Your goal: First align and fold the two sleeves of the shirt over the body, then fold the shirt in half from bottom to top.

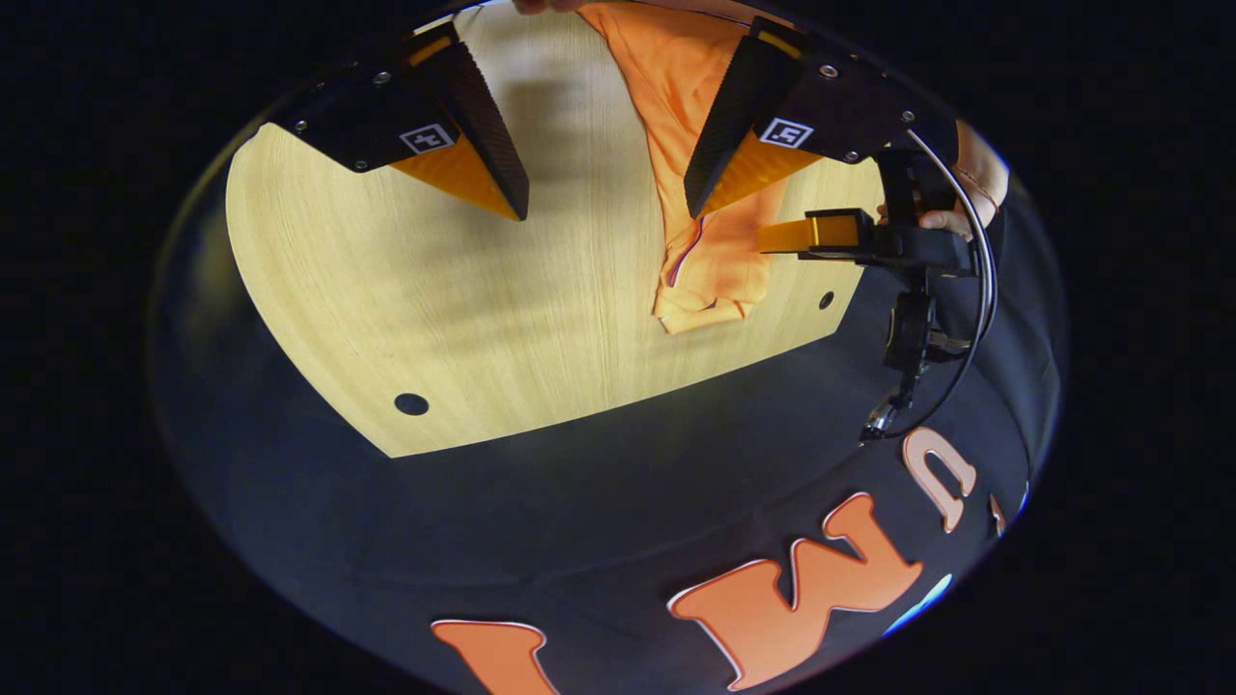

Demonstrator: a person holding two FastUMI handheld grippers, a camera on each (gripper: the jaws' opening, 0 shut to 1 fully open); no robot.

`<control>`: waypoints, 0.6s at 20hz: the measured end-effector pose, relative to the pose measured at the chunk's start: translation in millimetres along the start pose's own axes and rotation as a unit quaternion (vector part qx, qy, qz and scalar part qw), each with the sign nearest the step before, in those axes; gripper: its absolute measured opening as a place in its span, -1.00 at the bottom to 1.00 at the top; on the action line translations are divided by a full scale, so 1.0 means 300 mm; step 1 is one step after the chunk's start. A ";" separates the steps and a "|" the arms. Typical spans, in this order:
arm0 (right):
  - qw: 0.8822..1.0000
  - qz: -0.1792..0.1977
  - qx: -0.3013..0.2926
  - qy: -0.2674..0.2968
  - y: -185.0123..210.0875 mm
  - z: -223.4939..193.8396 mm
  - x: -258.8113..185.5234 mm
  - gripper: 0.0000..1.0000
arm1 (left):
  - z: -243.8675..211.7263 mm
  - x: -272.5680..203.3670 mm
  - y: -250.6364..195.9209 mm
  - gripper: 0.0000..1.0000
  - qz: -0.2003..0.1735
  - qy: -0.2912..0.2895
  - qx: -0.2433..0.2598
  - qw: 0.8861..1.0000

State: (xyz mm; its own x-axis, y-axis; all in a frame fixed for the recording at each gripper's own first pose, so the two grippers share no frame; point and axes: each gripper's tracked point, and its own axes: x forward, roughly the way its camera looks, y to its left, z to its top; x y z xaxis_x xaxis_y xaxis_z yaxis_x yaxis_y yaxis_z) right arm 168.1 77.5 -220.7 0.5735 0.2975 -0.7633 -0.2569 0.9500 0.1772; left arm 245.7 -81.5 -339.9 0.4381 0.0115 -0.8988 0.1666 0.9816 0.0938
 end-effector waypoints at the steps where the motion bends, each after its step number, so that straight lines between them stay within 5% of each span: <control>1: 1.000 0.000 -0.012 0.007 0.025 -0.019 0.012 0.97 | -0.028 -0.014 0.030 1.00 0.007 -0.001 -0.003 1.000; 12: 0.987 -0.002 -0.113 0.112 0.254 -0.412 0.142 0.98 | -0.528 -0.148 0.227 0.98 0.009 0.033 -0.094 0.995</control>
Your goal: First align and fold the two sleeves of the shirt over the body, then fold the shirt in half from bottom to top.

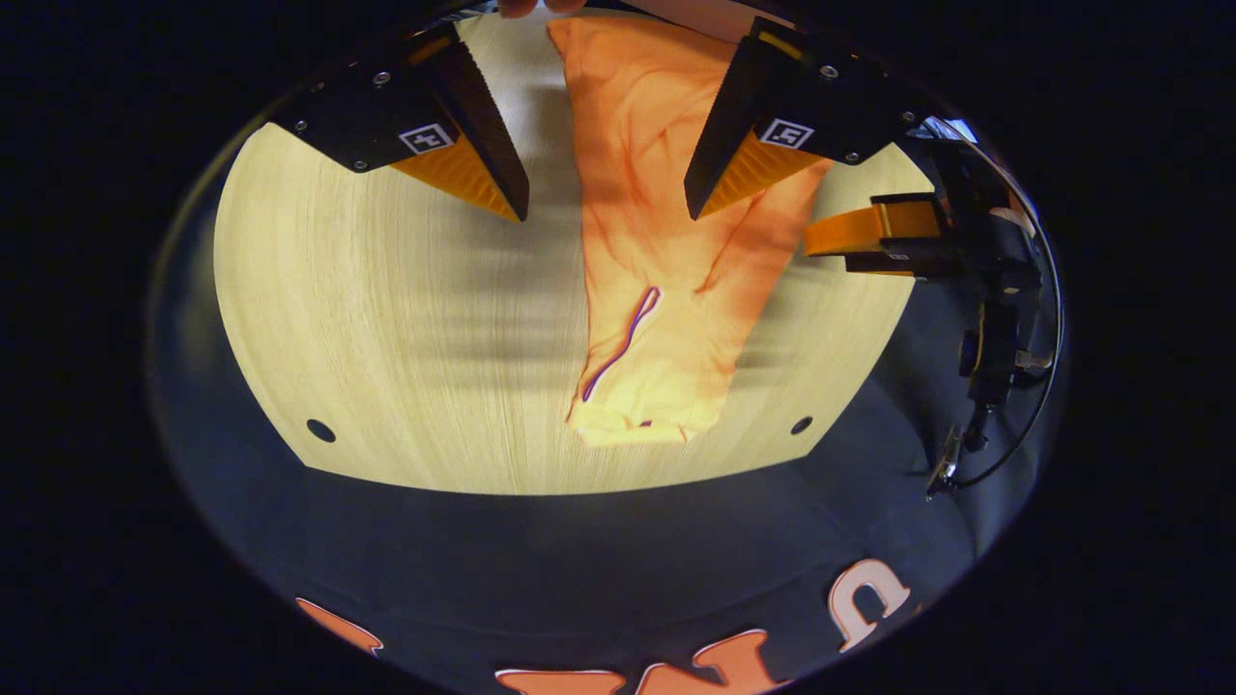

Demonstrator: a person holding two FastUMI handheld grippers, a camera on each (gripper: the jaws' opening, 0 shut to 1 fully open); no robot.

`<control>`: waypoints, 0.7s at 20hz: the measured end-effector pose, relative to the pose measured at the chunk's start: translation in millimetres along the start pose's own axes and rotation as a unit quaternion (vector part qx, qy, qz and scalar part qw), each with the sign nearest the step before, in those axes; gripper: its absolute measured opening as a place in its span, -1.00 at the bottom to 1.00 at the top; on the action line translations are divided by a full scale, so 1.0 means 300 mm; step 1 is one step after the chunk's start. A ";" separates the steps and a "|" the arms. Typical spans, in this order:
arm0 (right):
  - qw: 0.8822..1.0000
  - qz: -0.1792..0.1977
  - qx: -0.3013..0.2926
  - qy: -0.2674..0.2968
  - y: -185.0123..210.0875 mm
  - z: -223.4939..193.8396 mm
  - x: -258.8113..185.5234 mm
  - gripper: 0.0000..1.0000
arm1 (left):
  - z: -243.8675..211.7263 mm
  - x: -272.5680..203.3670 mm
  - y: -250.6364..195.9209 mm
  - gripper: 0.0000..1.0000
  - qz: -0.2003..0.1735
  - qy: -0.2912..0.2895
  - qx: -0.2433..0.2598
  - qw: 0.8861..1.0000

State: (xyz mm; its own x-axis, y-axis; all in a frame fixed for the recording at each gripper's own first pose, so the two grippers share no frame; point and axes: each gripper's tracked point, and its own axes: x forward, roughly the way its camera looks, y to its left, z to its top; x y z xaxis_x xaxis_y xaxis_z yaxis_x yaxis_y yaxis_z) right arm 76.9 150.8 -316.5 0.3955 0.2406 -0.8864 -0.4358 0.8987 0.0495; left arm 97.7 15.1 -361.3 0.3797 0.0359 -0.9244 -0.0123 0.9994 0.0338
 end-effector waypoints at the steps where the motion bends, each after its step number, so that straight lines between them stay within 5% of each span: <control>1: 1.000 -0.001 -0.002 0.013 0.010 -0.051 -0.004 0.98 | -0.035 -0.013 0.017 0.98 0.002 0.001 0.002 1.000; 14: 0.982 -0.076 -0.063 0.158 -0.019 -0.385 -0.025 0.99 | -0.548 -0.069 0.116 0.98 0.039 0.066 0.034 0.996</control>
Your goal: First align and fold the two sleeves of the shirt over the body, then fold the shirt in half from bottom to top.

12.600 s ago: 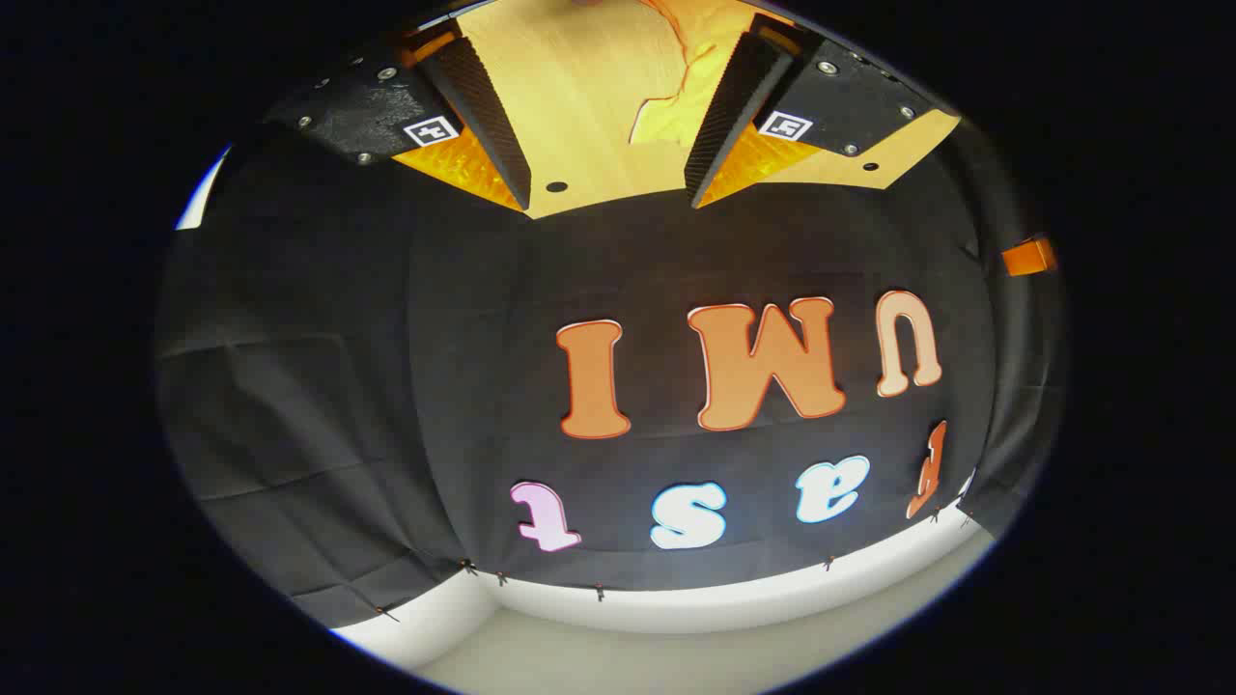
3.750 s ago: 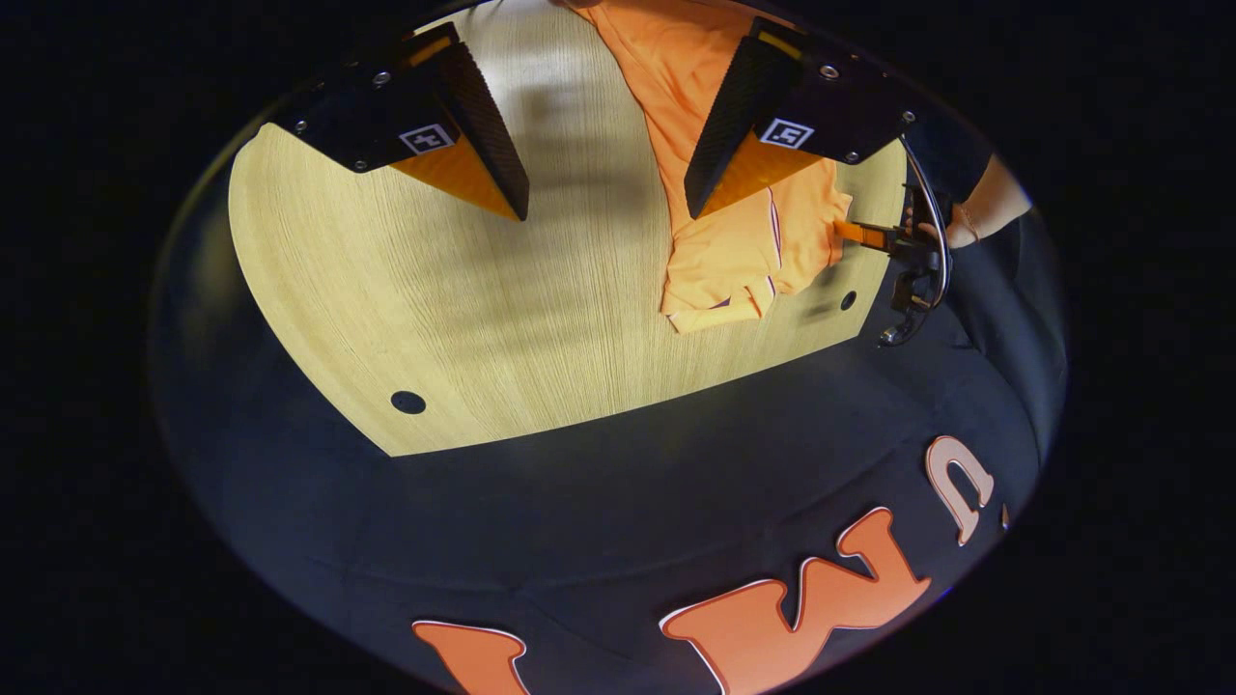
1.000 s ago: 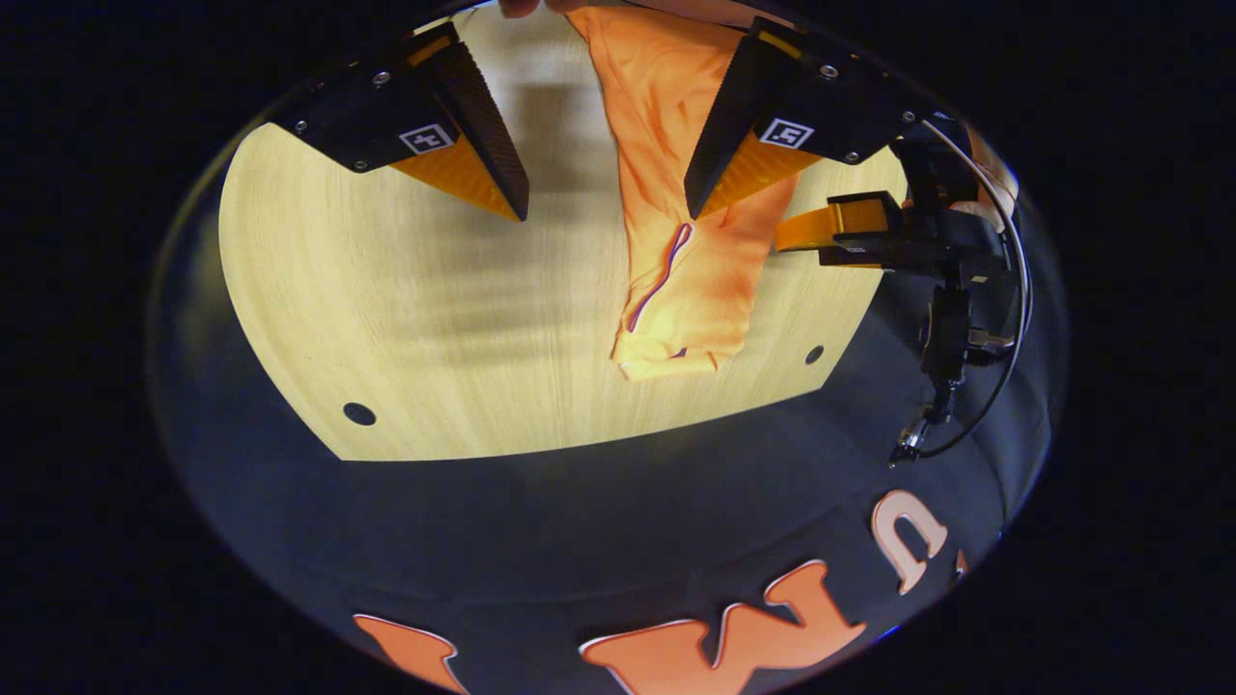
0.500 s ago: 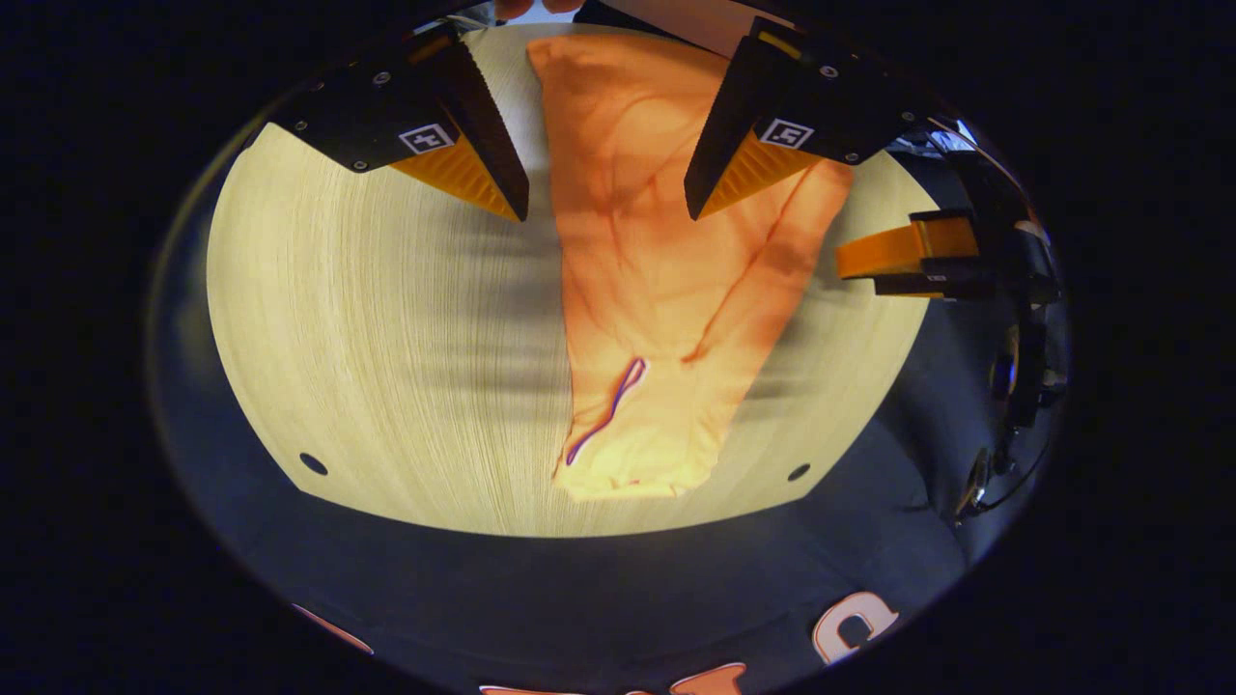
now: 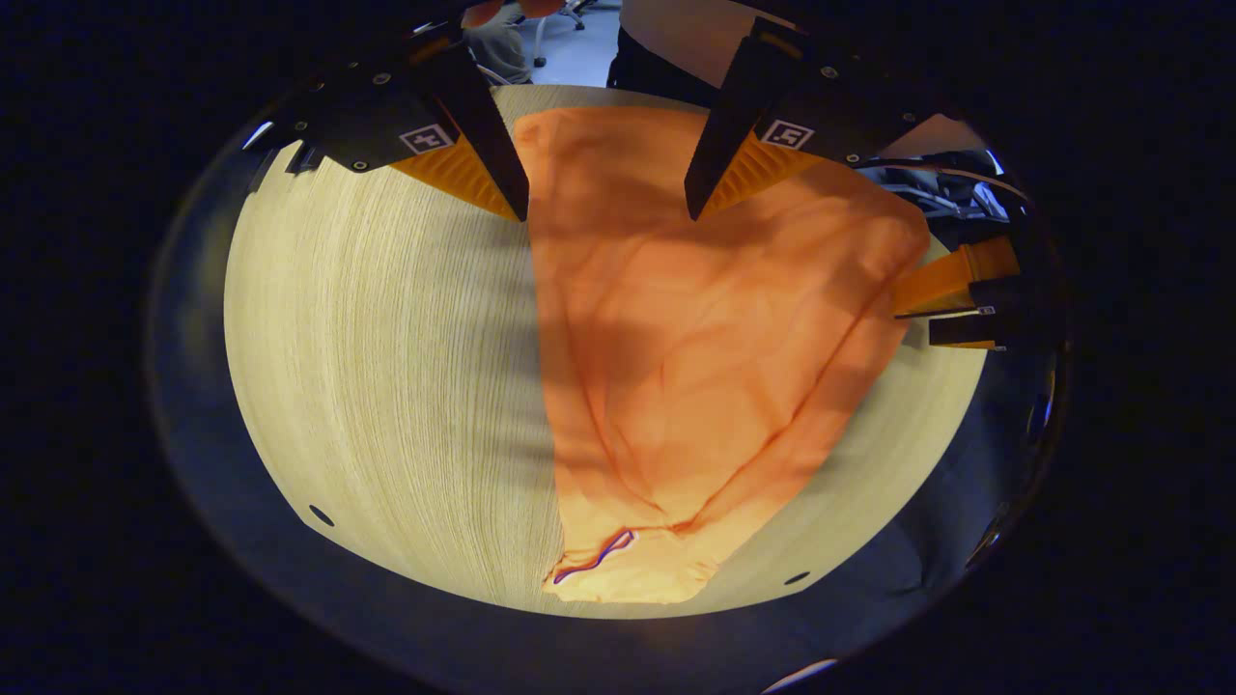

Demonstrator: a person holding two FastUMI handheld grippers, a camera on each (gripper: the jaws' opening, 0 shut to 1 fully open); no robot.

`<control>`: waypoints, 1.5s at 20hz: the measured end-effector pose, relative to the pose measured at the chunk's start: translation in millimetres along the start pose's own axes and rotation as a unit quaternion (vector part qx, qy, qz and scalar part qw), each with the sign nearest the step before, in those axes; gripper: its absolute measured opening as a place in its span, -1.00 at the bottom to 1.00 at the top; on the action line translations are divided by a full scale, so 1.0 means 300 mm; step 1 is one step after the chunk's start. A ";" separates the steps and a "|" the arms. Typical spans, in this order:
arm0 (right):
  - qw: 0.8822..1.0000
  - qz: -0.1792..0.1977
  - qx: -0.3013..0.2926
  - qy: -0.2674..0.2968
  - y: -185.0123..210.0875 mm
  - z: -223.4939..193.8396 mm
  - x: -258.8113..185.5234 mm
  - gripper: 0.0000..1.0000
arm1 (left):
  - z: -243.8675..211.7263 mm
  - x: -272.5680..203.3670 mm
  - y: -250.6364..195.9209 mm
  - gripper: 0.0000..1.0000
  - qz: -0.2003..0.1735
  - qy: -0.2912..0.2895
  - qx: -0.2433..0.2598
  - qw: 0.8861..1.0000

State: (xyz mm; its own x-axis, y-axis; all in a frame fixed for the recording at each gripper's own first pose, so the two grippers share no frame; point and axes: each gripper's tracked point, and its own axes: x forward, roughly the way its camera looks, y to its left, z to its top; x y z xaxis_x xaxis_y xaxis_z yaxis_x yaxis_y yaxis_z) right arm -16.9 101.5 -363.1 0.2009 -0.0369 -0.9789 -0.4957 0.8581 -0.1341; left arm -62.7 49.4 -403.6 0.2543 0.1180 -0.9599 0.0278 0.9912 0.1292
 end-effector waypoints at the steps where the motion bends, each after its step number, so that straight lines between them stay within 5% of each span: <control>1: 1.000 -0.005 -0.001 0.009 0.003 -0.016 0.019 0.98 | -0.017 0.006 0.004 0.98 0.004 0.002 -0.003 1.000; 5: 1.000 0.000 0.006 0.030 0.026 -0.051 0.051 0.99 | -0.069 0.037 0.003 0.98 0.028 0.010 -0.015 0.999; 18: 0.998 -0.003 0.012 0.057 0.042 -0.073 0.064 0.99 | -0.079 0.118 -0.067 0.97 0.025 0.054 -0.007 0.998; 19: 0.998 -0.004 0.018 0.061 0.045 -0.078 0.061 0.81 | -0.072 0.131 -0.077 0.96 0.023 0.054 -0.001 0.998; 21: 0.998 -0.007 0.030 0.057 0.049 -0.078 0.058 0.14 | -0.028 0.153 -0.100 0.67 0.018 0.022 0.004 1.000; 22: 0.998 -0.009 0.033 0.049 0.048 -0.070 0.058 -0.12 | 0.001 0.161 -0.122 0.14 0.010 -0.003 -0.010 1.000; 23: 0.998 -0.011 0.035 0.041 0.051 -0.066 0.062 -0.64 | 0.013 0.185 -0.132 -0.40 0.013 -0.004 -0.011 1.000; 24: 0.999 -0.008 0.027 0.032 0.056 -0.060 0.059 -0.79 | 0.033 0.187 -0.143 -0.94 0.006 -0.009 0.004 1.000; 26: 1.000 0.012 0.016 0.009 0.076 -0.038 0.056 -0.99 | 0.043 0.206 -0.149 -0.98 0.002 -0.015 0.014 1.000; 30: 0.998 0.043 0.047 0.019 0.095 -0.039 0.052 -0.99 | 0.072 0.235 -0.126 -0.98 -0.001 -0.007 0.007 1.000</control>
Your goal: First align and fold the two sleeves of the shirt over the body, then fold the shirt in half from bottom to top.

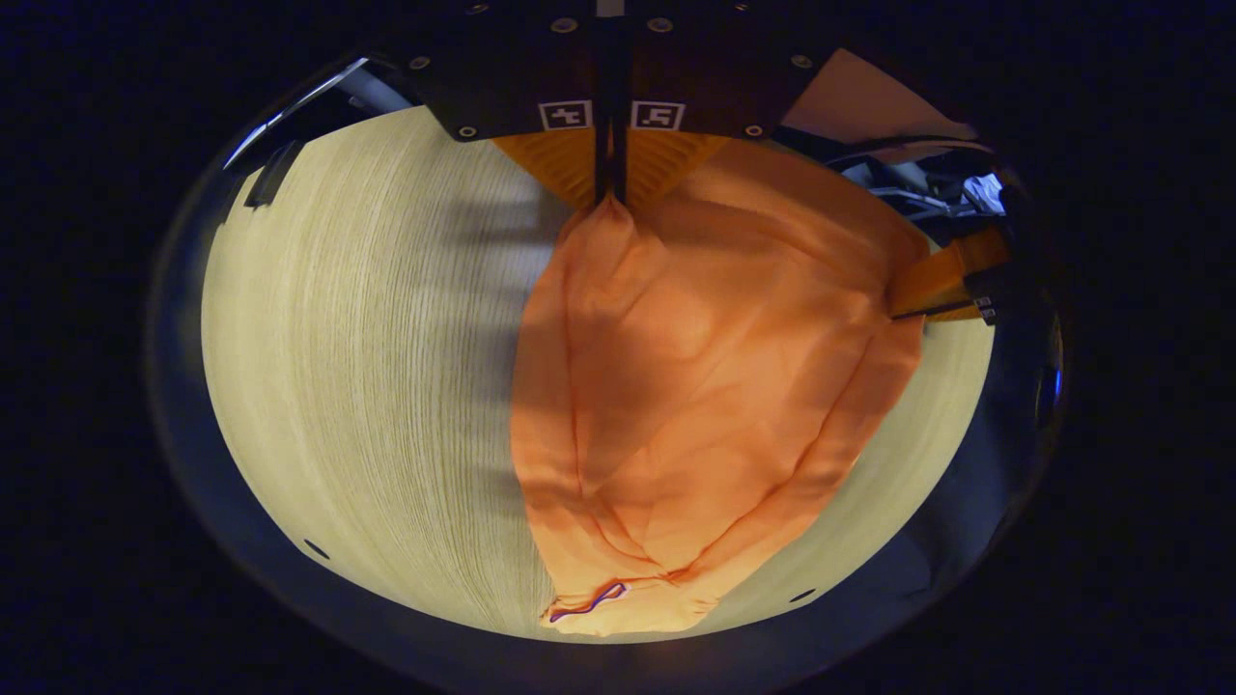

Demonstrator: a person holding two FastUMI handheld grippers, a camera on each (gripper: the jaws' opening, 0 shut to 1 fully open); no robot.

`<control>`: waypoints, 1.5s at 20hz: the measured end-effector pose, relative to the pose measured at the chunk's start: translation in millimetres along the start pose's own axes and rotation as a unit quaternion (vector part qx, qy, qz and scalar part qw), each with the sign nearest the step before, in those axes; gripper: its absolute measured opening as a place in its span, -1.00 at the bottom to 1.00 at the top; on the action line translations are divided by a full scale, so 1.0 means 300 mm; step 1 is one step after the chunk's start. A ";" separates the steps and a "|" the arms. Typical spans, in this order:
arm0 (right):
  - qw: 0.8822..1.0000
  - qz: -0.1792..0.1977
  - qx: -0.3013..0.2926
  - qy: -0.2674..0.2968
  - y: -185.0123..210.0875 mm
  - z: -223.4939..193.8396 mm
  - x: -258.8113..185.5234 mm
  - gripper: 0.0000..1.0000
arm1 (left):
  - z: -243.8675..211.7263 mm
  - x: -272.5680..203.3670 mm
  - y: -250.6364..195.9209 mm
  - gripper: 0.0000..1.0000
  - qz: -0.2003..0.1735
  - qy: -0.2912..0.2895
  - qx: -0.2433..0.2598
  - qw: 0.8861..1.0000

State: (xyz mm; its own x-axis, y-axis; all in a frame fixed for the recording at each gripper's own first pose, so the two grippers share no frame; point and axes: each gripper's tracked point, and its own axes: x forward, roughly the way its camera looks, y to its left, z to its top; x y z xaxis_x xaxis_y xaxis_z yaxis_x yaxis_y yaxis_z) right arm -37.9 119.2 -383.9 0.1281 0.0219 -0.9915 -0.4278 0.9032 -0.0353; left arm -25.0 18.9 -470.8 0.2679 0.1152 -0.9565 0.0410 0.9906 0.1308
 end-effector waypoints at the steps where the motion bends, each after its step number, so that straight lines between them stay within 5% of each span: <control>1: 1.000 0.005 0.006 -0.005 0.004 0.019 -0.008 -0.99 | -0.009 0.003 0.014 -0.98 0.000 0.002 -0.002 1.000; 12: 0.997 0.022 0.011 -0.077 -0.023 0.301 -0.160 -1.00 | 0.380 -0.211 0.031 -0.99 0.001 -0.077 0.010 0.997; 15: 0.994 0.022 0.013 -0.103 -0.045 0.419 -0.200 -0.99 | 0.413 -0.151 0.020 -0.98 0.002 -0.092 0.026 0.995; 30: 0.978 -0.008 0.033 -0.205 -0.172 0.985 -0.281 -1.00 | 1.099 -0.182 0.013 -0.99 -0.012 -0.191 0.019 0.981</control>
State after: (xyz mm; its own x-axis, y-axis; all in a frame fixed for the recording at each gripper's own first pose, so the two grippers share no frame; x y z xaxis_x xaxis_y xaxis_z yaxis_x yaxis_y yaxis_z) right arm 237.7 197.5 -261.6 0.4873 0.1656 -0.8574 -0.3659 0.9302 -0.0283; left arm 277.7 -8.1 -332.0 0.6076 0.0487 -0.7928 0.0862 0.9882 0.1268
